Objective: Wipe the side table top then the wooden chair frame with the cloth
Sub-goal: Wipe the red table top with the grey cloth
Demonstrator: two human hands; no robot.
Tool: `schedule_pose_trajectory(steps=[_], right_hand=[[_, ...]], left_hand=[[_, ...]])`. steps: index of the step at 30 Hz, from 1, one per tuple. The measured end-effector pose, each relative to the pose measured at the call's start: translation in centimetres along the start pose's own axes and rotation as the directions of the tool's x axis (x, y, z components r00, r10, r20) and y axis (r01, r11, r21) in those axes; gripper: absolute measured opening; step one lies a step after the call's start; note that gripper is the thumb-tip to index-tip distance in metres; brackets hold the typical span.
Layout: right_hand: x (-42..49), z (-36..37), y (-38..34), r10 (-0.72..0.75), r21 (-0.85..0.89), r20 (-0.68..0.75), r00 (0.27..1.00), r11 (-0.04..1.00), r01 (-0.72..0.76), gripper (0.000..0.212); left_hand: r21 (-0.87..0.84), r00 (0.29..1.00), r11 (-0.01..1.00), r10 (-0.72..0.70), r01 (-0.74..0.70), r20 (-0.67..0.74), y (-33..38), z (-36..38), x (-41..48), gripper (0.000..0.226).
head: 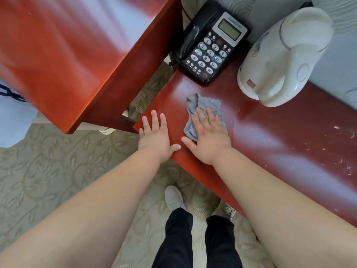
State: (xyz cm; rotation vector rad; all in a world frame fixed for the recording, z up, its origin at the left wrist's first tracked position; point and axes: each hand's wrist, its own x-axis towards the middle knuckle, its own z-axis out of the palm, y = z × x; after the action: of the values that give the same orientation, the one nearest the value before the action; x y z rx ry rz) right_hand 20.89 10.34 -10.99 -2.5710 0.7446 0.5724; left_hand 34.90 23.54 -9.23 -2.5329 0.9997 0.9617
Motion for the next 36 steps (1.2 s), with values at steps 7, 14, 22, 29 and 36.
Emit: schedule_pose_trajectory(steps=[7,14,22,29,36], right_hand=[[-9.6,5.5,0.2,-0.1,-0.024,0.077,0.992,0.994,0.102,0.087],[-2.8,2.0,-0.9,0.018,0.04,-0.019,1.0,0.999,-0.017,0.083],[-9.4,5.4,-0.4,-0.026,-0.017,0.031,0.999,1.0,0.026,0.083],[-5.4,3.0,-0.7,0.018,0.055,-0.026,0.999,0.998,-0.017,0.081],[-5.9,3.8,-0.4,0.002,-0.01,-0.043,0.999,1.0,-0.003,0.082]], left_hand=[[0.021,1.0,1.0,0.004,-0.004,-0.003,0.2,-0.1,-0.3,0.127],[0.021,1.0,1.0,0.003,-0.003,-0.007,0.2,0.1,-0.1,0.127],[0.01,1.0,1.0,0.002,-0.002,0.006,0.3,-0.3,-0.3,0.126],[0.008,1.0,1.0,-0.003,0.003,0.011,0.4,-0.3,-0.4,0.126],[0.016,1.0,1.0,0.003,-0.003,0.003,0.3,-0.2,-0.4,0.126]])
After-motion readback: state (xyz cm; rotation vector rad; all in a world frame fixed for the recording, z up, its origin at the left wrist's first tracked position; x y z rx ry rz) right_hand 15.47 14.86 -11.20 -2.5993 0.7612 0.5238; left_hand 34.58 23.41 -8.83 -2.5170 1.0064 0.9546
